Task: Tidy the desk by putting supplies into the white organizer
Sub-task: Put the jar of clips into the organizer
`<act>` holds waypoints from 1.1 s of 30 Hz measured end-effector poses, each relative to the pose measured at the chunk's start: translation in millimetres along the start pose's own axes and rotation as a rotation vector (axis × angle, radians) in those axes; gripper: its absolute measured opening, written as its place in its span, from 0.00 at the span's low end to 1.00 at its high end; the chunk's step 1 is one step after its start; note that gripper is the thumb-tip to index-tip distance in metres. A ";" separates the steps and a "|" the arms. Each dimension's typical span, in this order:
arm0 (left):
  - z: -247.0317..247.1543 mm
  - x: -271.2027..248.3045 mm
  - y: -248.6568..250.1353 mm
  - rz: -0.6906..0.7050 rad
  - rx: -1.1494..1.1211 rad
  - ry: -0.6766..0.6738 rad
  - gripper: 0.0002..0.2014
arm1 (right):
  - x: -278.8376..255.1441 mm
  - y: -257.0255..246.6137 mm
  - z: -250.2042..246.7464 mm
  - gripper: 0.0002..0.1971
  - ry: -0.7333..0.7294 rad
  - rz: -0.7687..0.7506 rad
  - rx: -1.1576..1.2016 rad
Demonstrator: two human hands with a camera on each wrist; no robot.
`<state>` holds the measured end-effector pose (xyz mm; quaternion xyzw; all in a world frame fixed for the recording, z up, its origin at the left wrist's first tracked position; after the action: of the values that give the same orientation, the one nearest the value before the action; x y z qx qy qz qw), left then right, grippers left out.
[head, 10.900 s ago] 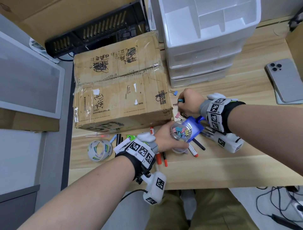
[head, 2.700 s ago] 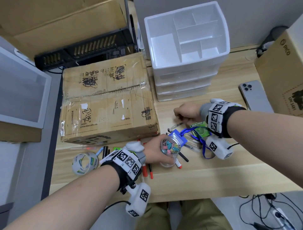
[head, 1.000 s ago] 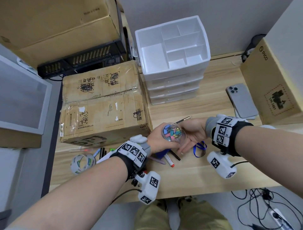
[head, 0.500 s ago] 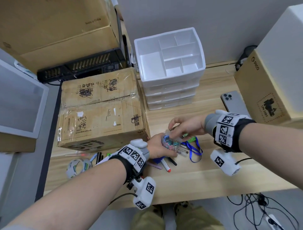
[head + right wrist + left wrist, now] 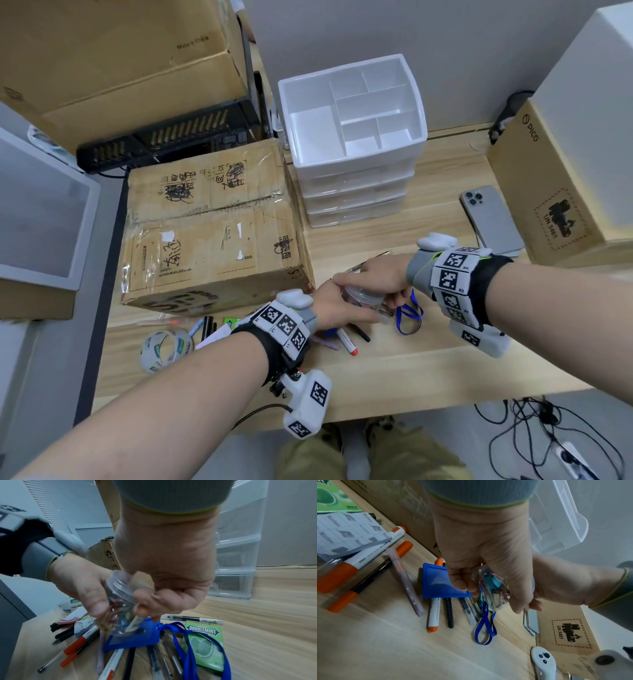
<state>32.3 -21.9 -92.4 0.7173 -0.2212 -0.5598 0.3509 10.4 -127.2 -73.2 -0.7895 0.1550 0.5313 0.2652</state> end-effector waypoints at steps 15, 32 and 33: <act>-22.2 -26.8 83.4 0.006 0.118 0.049 0.11 | -58.0 -2.1 -50.6 0.32 0.019 -0.086 0.086; -201.4 -56.9 212.4 -0.033 0.628 0.650 0.33 | -164.8 -102.3 -261.2 0.29 0.873 -0.275 -0.120; -203.6 -52.2 205.4 -0.046 0.659 0.641 0.30 | -155.3 -104.8 -262.2 0.28 0.871 -0.284 -0.122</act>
<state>228.6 -67.5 121.5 0.9323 -0.2519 -0.2170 0.1421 203.9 -201.0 173.8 -0.9668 0.1105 0.1165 0.1986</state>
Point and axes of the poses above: each hand's wrist, its own x-axis towards the middle knuckle, its own z-axis out of the palm, y = z × x, the point moved 7 cm from there along x, towards the middle knuckle, and after that the axes turned 8 degrees about -y, right-handed, at the moved point
